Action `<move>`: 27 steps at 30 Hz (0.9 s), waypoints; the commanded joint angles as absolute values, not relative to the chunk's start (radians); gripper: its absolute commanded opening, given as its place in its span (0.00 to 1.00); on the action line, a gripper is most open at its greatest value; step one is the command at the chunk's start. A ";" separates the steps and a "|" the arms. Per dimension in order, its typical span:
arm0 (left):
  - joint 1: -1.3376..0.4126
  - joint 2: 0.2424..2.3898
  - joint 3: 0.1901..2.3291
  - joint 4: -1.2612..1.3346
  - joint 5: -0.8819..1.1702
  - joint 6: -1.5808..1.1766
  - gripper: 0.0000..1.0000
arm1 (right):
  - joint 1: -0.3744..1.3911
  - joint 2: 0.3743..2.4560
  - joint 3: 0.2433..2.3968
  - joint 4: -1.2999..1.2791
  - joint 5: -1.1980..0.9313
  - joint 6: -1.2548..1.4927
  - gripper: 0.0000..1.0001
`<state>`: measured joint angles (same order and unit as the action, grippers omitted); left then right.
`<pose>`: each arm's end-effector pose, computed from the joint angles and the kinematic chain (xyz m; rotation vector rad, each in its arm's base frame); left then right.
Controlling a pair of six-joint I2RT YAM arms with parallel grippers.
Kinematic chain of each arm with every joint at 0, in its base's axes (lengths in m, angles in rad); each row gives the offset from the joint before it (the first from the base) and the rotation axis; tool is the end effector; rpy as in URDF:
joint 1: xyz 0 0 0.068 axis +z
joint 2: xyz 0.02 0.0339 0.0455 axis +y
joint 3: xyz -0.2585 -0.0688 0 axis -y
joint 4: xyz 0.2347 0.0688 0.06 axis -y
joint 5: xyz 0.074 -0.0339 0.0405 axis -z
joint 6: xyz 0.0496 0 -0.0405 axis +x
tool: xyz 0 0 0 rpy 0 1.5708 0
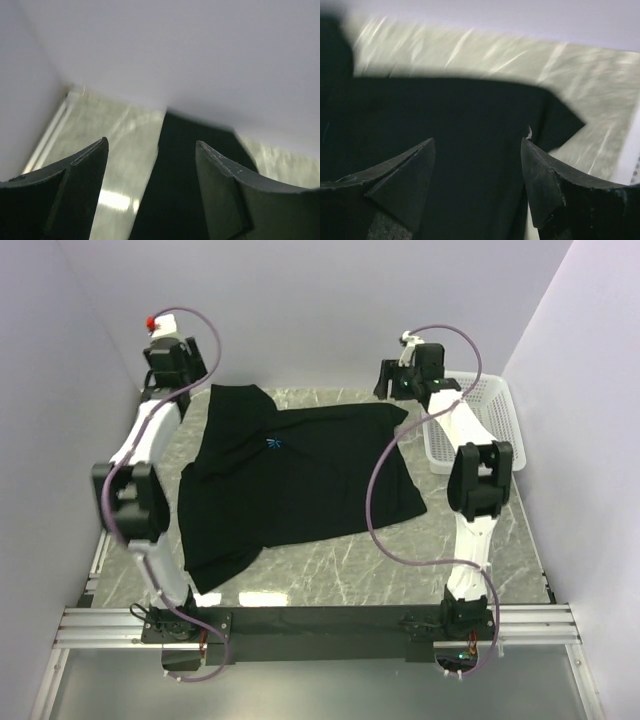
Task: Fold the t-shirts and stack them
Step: Flatten the tshirt out
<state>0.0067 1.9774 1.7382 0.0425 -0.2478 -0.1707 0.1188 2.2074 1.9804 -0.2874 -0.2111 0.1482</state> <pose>0.4841 0.0154 0.3298 -0.3338 1.7306 0.0998 0.5176 0.0722 0.2667 -0.0985 2.0929 0.3820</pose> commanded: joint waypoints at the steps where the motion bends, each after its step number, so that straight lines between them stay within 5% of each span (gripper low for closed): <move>1: 0.029 1.696 1.634 -0.239 -0.206 -0.334 0.75 | 0.123 1.976 1.901 -0.392 -0.521 -0.182 0.76; 6: 0.090 1.326 1.203 -0.391 0.034 -0.582 0.84 | 0.124 1.745 1.646 -0.734 -0.788 -0.726 0.76; 10: 0.123 1.097 0.956 -0.501 0.115 -0.794 0.83 | 0.126 1.609 1.453 -1.029 -0.747 -1.177 0.75; 19: 0.141 0.983 0.750 -0.687 0.144 -0.992 0.83 | 0.120 1.402 1.017 -0.934 -0.474 -1.299 0.73; 27: 0.143 1.052 0.718 -0.761 0.025 -1.081 0.81 | 0.120 1.404 0.923 -0.802 -0.384 -1.276 0.72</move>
<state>0.1371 1.0225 0.7315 -0.7277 0.0795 -1.0176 0.1246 1.4216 0.9302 -0.8898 -0.4316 -1.2560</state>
